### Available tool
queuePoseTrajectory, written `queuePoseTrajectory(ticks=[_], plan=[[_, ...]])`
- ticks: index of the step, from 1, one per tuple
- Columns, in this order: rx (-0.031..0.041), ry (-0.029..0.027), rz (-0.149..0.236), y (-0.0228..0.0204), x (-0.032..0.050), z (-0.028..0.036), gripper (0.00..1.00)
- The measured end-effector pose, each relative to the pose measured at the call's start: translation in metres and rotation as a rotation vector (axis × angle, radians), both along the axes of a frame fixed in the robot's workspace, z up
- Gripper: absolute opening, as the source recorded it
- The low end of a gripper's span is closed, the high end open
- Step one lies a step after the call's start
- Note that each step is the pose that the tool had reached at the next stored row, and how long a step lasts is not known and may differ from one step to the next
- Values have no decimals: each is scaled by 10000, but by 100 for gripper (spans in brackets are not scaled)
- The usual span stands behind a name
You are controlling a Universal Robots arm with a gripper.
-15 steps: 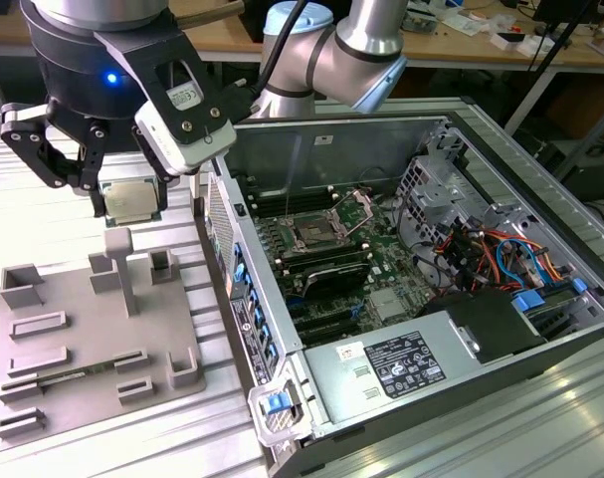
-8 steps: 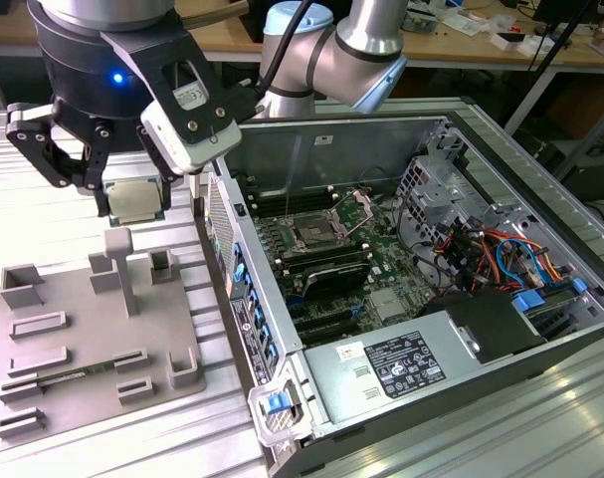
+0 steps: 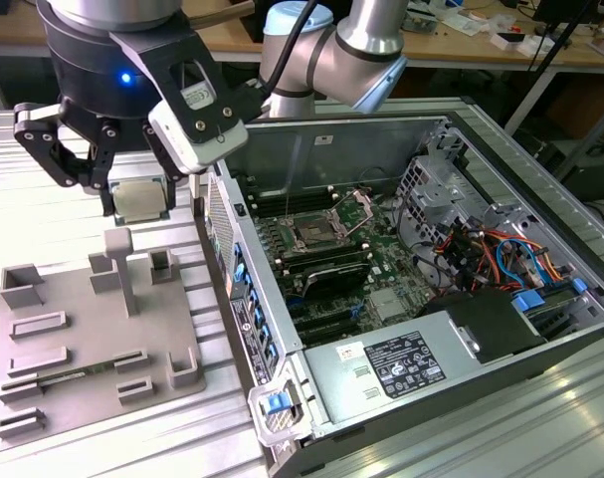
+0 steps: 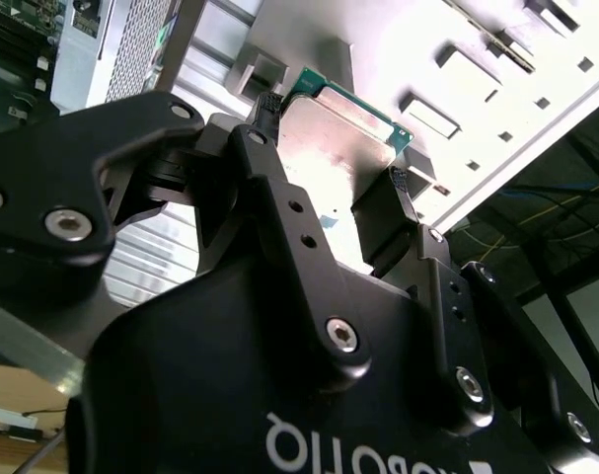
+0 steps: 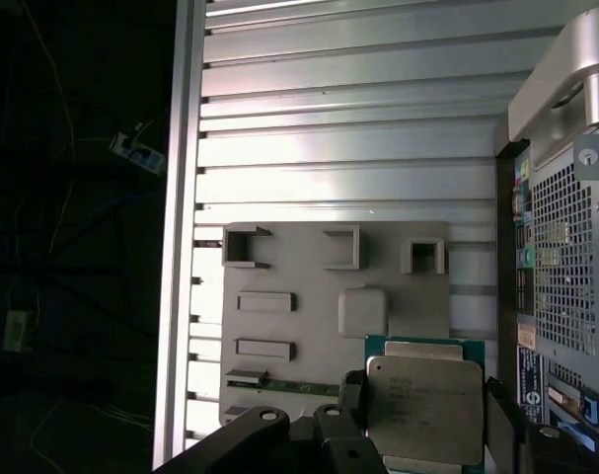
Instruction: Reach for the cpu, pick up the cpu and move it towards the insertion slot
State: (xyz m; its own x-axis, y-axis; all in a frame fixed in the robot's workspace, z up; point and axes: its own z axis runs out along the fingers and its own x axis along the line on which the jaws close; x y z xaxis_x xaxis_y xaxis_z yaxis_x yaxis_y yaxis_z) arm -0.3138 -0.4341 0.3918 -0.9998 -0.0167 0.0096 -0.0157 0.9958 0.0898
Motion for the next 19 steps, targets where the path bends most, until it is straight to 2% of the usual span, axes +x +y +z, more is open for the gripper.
queuePoseTrajectory(ticks=[19], plan=[[0,-1,-7,0,73,-1,55]])
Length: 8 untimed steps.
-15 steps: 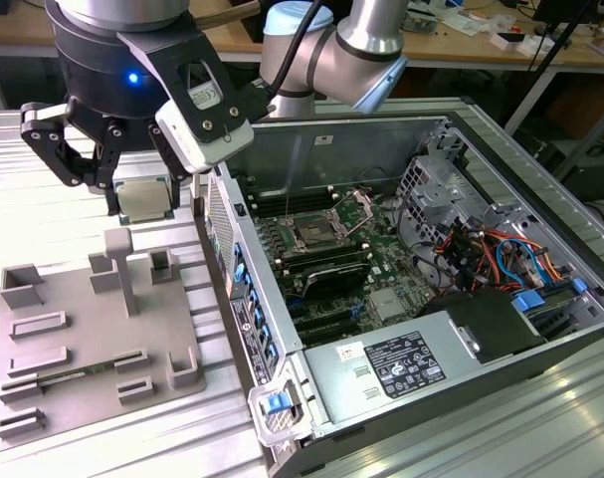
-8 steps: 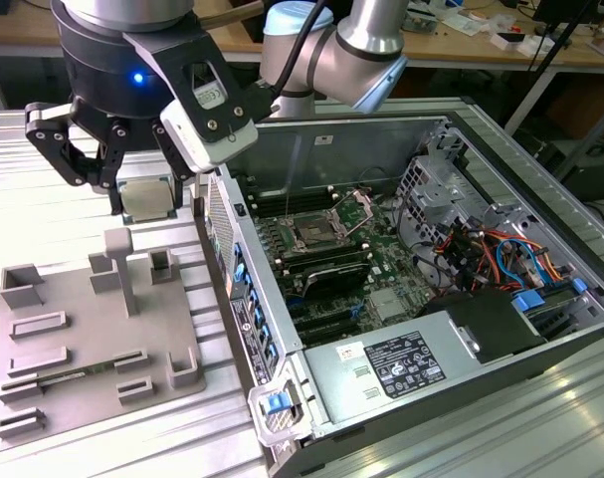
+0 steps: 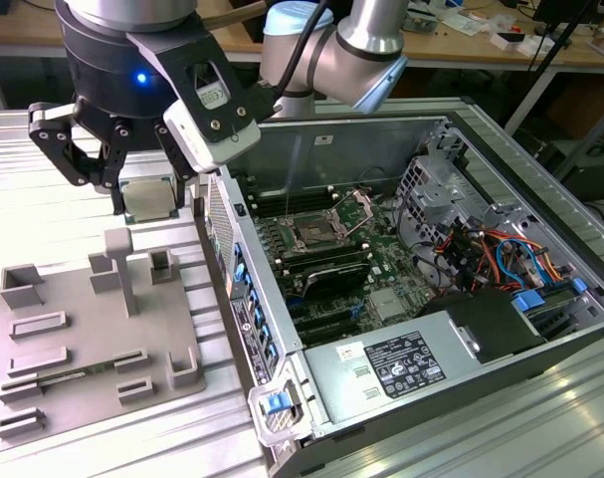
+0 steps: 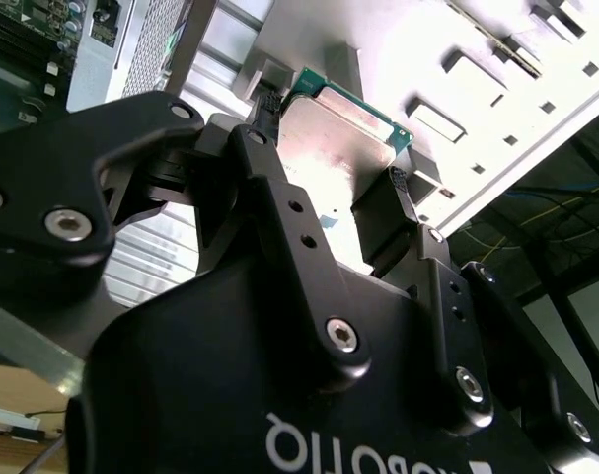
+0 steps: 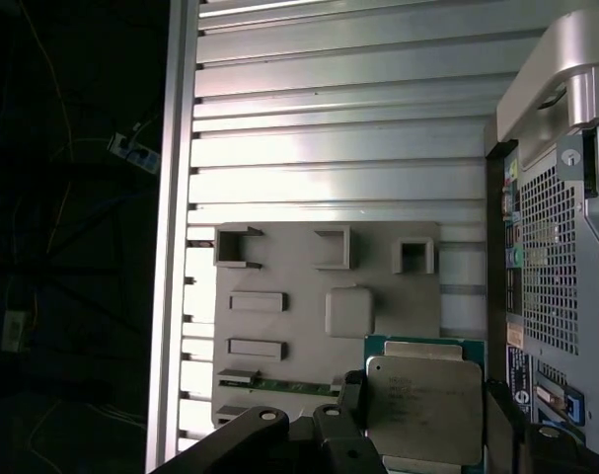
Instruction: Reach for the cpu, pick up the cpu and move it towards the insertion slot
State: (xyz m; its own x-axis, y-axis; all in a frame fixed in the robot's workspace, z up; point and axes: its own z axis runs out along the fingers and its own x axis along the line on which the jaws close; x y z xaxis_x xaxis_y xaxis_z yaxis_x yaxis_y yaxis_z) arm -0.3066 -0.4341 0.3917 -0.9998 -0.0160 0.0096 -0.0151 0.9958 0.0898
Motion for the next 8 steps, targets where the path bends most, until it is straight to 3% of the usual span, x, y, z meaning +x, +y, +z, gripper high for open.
queuePoseTrajectory(ticks=[8], plan=[[-1,0,-3,0,30,-1,55]])
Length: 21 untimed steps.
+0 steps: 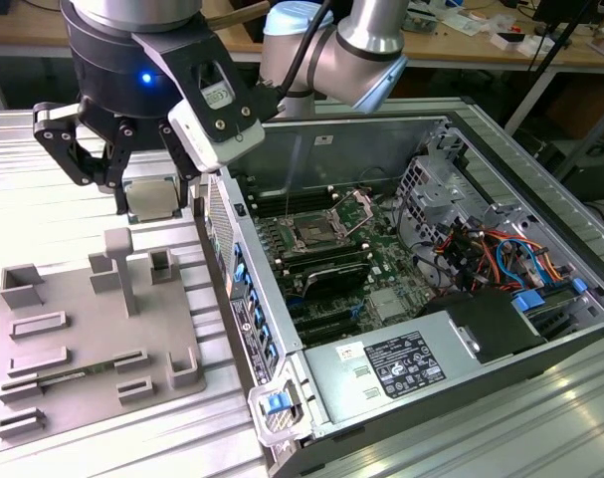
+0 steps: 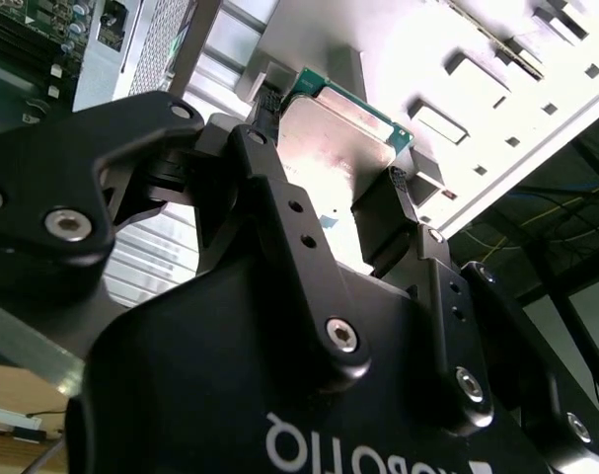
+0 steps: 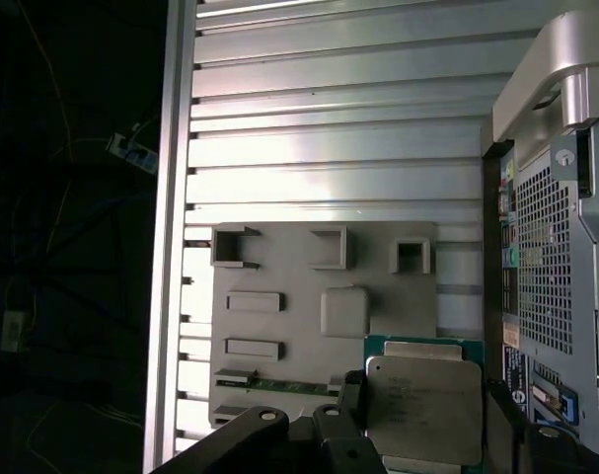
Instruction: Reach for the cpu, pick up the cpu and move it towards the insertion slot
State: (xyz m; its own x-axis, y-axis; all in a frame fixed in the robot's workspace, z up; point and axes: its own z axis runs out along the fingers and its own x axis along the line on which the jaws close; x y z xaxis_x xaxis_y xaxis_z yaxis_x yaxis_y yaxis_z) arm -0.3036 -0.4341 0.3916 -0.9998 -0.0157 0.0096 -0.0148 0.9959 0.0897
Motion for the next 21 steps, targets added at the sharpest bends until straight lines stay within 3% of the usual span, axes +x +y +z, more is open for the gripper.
queuePoseTrajectory(ticks=[13,21], plan=[[-10,0,-43,1,174,-22,55],[-17,1,-42,1,207,-31,55]])
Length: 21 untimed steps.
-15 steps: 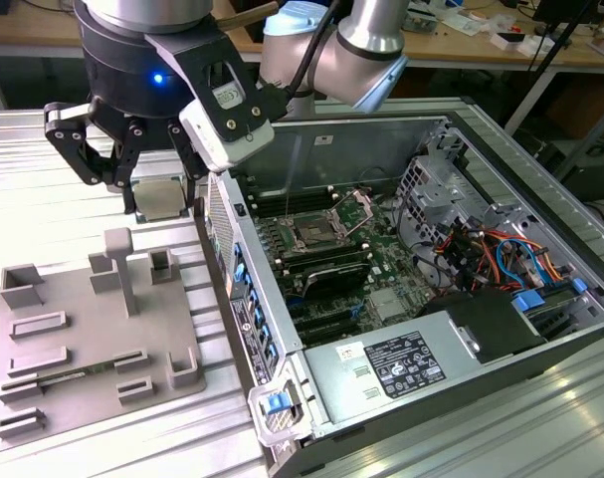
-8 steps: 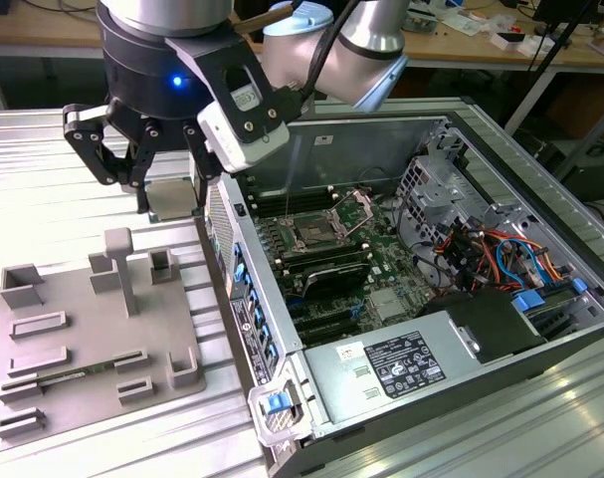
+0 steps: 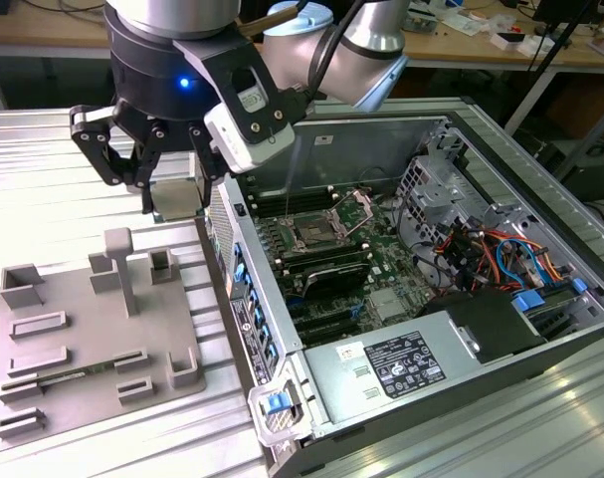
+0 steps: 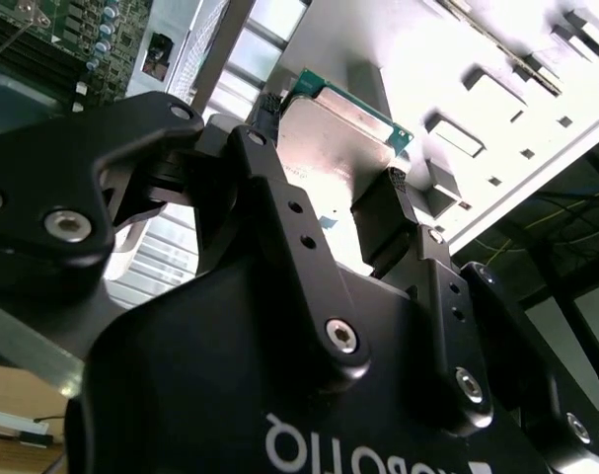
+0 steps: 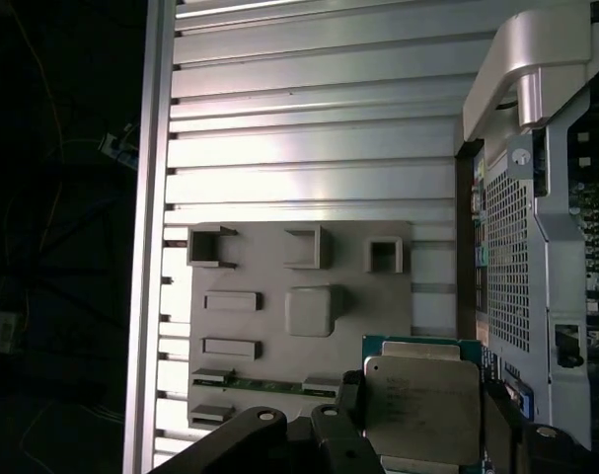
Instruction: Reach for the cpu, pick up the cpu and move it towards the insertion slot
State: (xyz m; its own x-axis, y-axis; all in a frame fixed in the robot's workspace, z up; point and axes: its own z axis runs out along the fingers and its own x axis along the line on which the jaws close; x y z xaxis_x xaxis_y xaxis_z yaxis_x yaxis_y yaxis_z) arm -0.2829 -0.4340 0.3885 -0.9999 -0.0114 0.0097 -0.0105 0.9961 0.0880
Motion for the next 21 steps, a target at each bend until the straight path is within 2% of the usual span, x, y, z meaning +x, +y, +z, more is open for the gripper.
queuePoseTrajectory(ticks=[21], plan=[[-6,-1,-1,0,52,-4,55]])
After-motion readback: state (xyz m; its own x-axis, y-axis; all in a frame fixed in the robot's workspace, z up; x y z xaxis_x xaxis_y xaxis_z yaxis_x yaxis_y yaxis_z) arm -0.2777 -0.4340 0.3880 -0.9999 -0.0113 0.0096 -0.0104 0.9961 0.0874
